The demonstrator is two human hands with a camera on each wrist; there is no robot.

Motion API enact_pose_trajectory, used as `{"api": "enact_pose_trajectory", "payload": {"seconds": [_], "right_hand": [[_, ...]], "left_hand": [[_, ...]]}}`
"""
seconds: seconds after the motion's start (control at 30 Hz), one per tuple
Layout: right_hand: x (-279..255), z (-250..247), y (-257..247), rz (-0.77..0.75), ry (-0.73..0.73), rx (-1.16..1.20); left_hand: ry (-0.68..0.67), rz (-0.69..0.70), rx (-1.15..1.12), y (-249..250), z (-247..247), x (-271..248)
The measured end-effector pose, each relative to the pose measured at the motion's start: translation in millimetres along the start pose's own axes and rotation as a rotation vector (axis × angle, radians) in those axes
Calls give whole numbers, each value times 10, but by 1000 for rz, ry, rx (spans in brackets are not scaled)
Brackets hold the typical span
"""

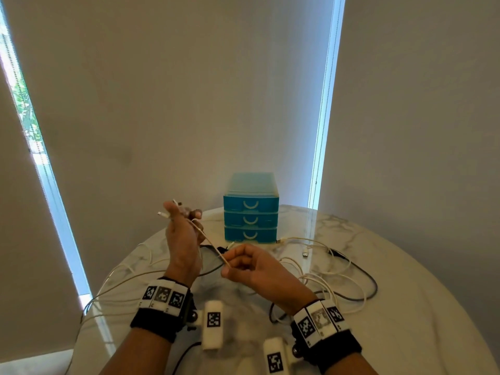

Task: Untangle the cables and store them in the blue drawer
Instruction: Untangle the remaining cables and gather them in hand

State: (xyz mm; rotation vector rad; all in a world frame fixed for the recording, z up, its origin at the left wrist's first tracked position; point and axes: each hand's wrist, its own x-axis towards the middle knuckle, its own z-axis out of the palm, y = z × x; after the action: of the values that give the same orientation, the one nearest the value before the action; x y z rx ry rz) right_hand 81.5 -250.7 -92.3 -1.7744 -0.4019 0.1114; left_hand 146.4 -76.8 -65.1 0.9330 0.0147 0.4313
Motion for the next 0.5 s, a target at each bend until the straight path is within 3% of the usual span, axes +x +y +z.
{"api": "enact_pose_trajectory", "payload": {"seconds": [0.13, 0.27, 0.37, 0.43, 0.5], "right_hand": [[5, -189, -53, -191, 324, -11], [-103, -490, -35, -118, 281, -286], [-114, -698, 36, -119, 467, -173], [-83, -751, 62, -161, 636, -33], [-41, -677, 43, -202, 678, 43]], "left_hand": [[-5, -110, -200, 10, -124, 88], [103, -87, -264, 79, -227, 176], [205, -51, -204, 187, -304, 185], [151, -15, -38, 217, -276, 128], [-44, 13, 215, 202, -144, 23]]}}
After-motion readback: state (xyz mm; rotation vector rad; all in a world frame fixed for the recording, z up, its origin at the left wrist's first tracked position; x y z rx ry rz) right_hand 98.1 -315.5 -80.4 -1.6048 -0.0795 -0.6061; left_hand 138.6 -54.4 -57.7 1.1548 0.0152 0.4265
